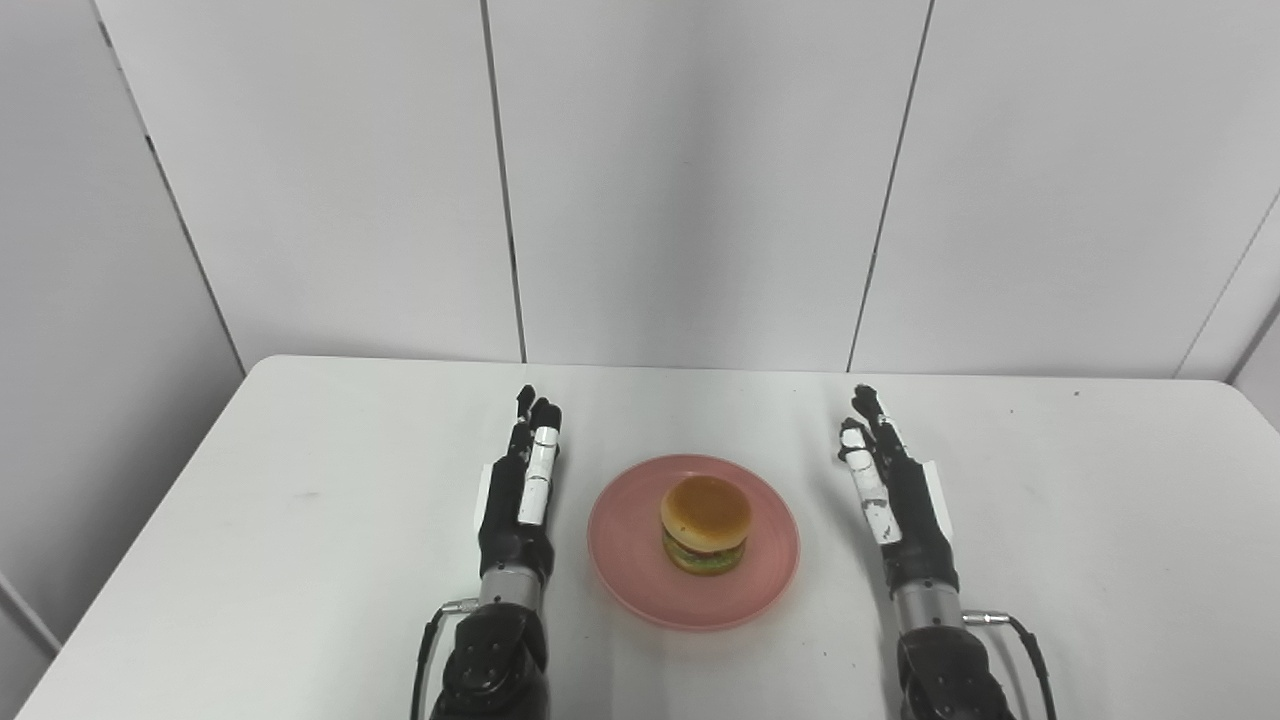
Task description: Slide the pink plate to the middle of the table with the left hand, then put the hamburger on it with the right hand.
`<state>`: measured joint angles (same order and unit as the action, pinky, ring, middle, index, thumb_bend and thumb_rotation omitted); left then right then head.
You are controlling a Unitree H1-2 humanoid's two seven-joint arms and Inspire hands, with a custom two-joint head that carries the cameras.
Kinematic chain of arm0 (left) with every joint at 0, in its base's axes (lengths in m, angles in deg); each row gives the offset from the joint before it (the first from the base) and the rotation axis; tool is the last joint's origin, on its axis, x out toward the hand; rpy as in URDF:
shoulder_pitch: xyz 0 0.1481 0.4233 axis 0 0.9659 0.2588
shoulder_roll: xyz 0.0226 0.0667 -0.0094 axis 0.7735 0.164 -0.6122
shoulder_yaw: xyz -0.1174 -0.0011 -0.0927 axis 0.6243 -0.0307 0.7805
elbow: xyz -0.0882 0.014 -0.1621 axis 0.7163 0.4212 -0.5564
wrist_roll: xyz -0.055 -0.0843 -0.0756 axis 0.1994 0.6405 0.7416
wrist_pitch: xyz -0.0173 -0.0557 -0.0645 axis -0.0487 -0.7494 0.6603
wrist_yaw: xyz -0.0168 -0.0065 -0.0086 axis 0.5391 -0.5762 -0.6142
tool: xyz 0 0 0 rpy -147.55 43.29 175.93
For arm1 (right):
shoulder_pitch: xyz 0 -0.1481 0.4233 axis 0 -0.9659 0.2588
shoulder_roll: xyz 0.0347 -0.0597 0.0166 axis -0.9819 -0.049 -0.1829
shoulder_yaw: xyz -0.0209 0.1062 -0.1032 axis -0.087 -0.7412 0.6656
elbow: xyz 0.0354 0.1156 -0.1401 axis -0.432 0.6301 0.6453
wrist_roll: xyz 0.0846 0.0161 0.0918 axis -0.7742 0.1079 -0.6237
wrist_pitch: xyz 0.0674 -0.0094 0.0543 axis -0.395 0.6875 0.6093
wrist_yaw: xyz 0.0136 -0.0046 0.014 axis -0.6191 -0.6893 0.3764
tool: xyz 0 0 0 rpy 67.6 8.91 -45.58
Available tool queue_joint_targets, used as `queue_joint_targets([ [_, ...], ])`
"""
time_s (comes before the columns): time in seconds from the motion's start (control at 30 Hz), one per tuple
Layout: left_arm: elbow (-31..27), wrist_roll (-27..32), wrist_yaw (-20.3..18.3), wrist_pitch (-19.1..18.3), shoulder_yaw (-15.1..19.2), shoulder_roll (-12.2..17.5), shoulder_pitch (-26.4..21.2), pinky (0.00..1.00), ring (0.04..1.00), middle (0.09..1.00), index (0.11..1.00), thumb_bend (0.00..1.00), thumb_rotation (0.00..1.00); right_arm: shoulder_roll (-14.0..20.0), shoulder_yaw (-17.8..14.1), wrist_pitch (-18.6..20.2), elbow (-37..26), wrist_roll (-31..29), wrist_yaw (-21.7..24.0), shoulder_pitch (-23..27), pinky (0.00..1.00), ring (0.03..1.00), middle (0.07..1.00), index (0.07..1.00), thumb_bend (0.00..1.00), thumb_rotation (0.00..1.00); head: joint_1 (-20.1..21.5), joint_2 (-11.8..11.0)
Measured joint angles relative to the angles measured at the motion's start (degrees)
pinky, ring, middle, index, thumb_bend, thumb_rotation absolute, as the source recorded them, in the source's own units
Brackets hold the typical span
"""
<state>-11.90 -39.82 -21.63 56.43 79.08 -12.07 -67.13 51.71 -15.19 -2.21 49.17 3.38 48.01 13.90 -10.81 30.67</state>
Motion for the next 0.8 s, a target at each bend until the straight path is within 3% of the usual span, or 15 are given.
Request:
queue_joint_targets([
  [0.07,-0.4,0.0,0.0,-0.1,0.0,0.1,0.1,1.00,1.000,1.000,1.000,0.75,0.85,0.0,-0.3,0.0,-0.1,-0.5,0.2,0.0,0.84,0.890,0.943,0.937,0.61,1.00,0.7,1.5],
  [0.13,-1.4,0.1,-0.2,-0.6,-0.2,0.3,0.4,1.00,1.000,1.000,1.000,0.77,0.85,0.0,-0.7,0.1,-0.1,-2.0,1.2,0.1,0.85,0.882,0.932,0.937,0.64,1.00,0.7,1.5],
  [0.17,-2.3,0.2,-0.5,-1.1,-0.3,0.4,0.9,1.00,1.000,1.000,1.000,0.77,0.85,0.0,-0.7,0.6,-0.4,-2.3,1.4,0.0,0.85,0.879,0.927,0.936,0.65,1.00,2.0,3.1],
  [0.23,-4.5,0.3,-1.5,-2.3,-0.6,0.9,2.1,1.00,1.000,1.000,1.000,0.80,0.85,0.0,-0.6,3.1,-1.4,-2.2,1.9,-0.4,0.84,0.876,0.919,0.927,0.66,1.00,3.1,4.1],
  [0.4,-9.4,0.3,-2.7,-6.8,-0.8,2.9,4.2,1.00,1.000,1.000,1.000,0.81,0.86,-1.6,-1.0,9.1,-5.9,-2.9,2.4,-2.6,0.83,0.855,0.892,0.910,0.68,1.00,4.8,4.7],
  [0.6,-12.8,0.5,-6.0,-10.6,-1.8,5.5,5.8,1.00,0.999,1.000,0.994,0.83,0.84,-2.1,-0.6,10.1,-8.5,-3.1,2.9,-4.5,0.85,0.841,0.856,0.887,0.73,1.00,5.9,4.7],
  [0.67,-13.5,0.8,-6.4,-11.3,-1.8,5.5,6.0,1.00,0.998,0.993,0.993,0.83,0.83,-3.4,-2.8,11.7,-9.2,-7.9,4.0,-4.8,0.87,0.859,0.889,0.908,0.83,1.00,6.1,4.7],
  [0.8,-14.2,1.5,-7.0,-11.9,-1.7,5.6,6.4,1.00,0.993,0.985,0.985,0.84,0.83,-6.9,-7.9,16.0,-11.5,-16.9,5.1,-4.6,0.85,0.855,0.901,0.940,0.83,1.00,6.6,4.3],
])
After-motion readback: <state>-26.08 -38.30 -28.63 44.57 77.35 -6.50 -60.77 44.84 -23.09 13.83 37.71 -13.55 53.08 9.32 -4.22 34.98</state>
